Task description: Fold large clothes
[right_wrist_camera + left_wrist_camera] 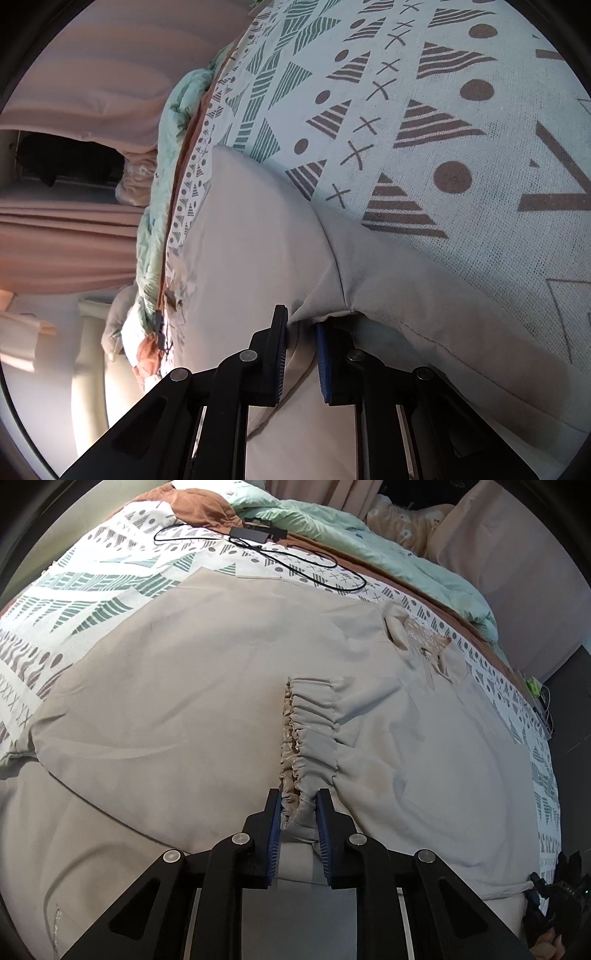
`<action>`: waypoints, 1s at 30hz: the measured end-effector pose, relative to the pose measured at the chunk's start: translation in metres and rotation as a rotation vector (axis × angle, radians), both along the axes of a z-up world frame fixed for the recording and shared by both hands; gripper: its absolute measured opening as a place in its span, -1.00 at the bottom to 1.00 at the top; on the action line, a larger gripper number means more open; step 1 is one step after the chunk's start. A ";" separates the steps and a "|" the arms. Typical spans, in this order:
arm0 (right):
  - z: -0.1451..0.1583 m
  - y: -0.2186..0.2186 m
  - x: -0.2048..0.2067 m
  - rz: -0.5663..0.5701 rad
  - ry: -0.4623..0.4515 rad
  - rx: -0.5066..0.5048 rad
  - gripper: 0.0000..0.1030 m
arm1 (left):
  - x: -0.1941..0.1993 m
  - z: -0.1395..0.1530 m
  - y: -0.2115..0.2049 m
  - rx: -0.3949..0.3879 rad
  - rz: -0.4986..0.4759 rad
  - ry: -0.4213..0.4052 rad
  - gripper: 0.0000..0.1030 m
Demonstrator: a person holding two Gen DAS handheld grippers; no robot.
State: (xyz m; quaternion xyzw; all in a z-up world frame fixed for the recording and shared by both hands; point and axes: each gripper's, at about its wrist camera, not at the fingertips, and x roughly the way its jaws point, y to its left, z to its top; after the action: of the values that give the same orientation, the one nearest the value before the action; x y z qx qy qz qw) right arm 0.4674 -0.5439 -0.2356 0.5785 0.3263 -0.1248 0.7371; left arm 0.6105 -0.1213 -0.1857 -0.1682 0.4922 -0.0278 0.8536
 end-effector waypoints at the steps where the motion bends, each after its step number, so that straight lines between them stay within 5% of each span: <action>1: 0.001 0.000 0.000 0.000 0.004 -0.001 -0.67 | 0.000 0.000 0.002 -0.013 0.004 0.004 -0.57; 3: 0.003 0.001 -0.002 0.004 0.009 0.003 -0.58 | -0.003 0.002 0.002 -0.005 0.003 0.013 -0.49; 5: 0.006 0.004 -0.003 0.010 -0.008 0.009 -0.28 | -0.007 0.005 0.001 0.020 -0.004 0.018 -0.37; 9: 0.016 0.009 -0.009 0.023 -0.014 -0.028 -0.17 | -0.027 0.016 0.004 0.021 -0.007 -0.019 0.31; 12: 0.021 0.015 -0.013 0.029 -0.017 -0.048 0.03 | -0.044 0.027 0.006 0.011 -0.001 -0.067 0.56; 23: 0.038 0.044 -0.031 0.075 0.034 -0.205 0.59 | -0.120 0.032 0.023 0.058 0.069 -0.144 0.60; 30: 0.048 0.061 -0.062 0.107 0.010 -0.257 0.67 | -0.162 0.039 0.043 0.089 0.102 -0.193 0.60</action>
State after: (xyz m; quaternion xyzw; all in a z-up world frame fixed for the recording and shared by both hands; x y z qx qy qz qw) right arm 0.4055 -0.4825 -0.1880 0.4604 0.3416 -0.1290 0.8091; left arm 0.4487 -0.0786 -0.1464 -0.1514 0.3992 0.0216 0.9040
